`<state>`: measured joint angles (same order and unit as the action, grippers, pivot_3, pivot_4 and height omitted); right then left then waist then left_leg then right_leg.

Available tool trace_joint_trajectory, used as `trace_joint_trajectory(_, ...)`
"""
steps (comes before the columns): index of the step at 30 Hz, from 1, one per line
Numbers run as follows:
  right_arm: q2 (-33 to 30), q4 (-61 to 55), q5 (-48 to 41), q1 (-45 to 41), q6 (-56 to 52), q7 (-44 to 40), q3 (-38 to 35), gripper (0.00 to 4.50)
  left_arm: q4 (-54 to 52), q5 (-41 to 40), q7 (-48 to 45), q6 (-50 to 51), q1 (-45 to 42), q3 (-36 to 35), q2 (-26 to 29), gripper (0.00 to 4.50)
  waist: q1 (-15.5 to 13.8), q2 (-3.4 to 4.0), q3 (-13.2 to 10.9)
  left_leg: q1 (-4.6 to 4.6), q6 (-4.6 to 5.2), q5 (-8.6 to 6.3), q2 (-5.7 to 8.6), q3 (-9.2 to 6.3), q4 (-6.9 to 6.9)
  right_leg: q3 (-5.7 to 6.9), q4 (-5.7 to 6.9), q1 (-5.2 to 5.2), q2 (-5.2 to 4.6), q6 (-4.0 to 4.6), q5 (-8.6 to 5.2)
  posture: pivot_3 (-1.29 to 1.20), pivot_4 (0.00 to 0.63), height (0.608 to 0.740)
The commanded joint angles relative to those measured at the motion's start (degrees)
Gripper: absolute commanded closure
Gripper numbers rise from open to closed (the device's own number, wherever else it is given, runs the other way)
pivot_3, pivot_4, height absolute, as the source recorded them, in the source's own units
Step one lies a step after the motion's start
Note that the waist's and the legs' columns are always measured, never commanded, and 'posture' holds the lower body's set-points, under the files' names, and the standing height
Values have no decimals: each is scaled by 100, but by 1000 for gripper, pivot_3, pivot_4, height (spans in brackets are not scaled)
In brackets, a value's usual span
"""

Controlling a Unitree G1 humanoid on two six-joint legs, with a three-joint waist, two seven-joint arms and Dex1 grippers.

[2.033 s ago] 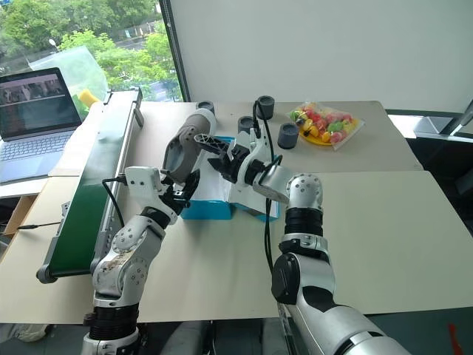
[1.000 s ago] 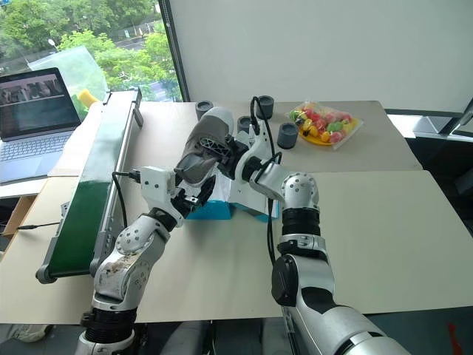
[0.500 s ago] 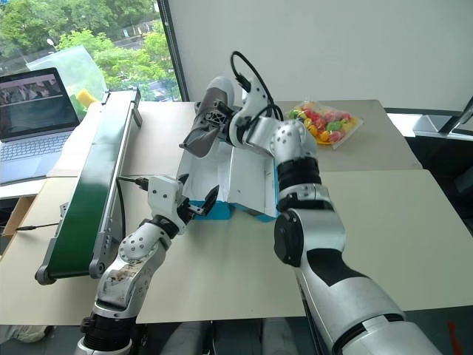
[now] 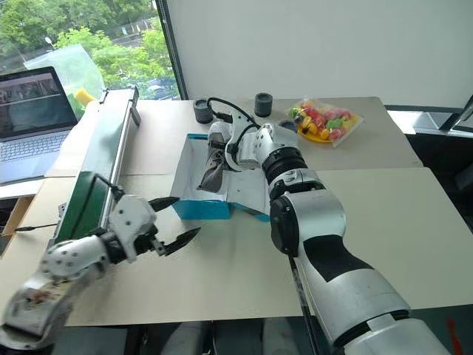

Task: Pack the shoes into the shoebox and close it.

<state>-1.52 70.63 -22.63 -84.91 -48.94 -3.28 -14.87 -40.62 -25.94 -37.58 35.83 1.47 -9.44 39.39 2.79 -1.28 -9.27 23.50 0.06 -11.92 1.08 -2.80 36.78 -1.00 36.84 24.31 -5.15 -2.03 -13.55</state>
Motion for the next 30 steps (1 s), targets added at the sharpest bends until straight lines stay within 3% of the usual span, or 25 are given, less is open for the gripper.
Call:
trace_joint_trajectory(1,-17,-34,183,-160,47,-200,50,4023,27,-454,-224,215,144,-595,208,77,2,1,-1,-4,0,0,-1,-1,0,0,1,-2,1,1,0,0,150,736)
trace_joint_trajectory(8,113,125,450,-56,49,-265,101,4023,-6,-773,-146,364,124,-474,132,77,-4,2,-1,-10,0,0,0,1,-1,-1,1,-10,1,2,-1,0,150,736)
trace_joint_trajectory(16,186,120,569,-106,-35,-362,30,4023,66,-567,-65,277,156,-311,170,77,-5,2,-1,-12,0,0,0,1,-1,-2,4,-8,1,2,0,0,150,736)
trace_joint_trajectory(17,186,119,546,-107,-11,-327,-22,3051,60,-549,-49,277,140,-291,163,0,-6,2,-1,-12,0,0,0,1,-1,-2,4,-8,1,3,0,0,150,736)
trace_joint_trajectory(24,209,115,484,-180,-83,-361,-158,805,-34,-560,37,306,100,-199,155,0,-8,2,-1,-11,0,0,0,1,-1,-2,4,-9,0,3,0,0,150,736)
trace_joint_trajectory(30,228,62,466,-268,-90,-430,-260,805,-63,-636,110,369,35,-196,147,0,-9,2,-1,-13,0,0,0,1,-1,-2,6,-9,0,3,0,0,150,736)
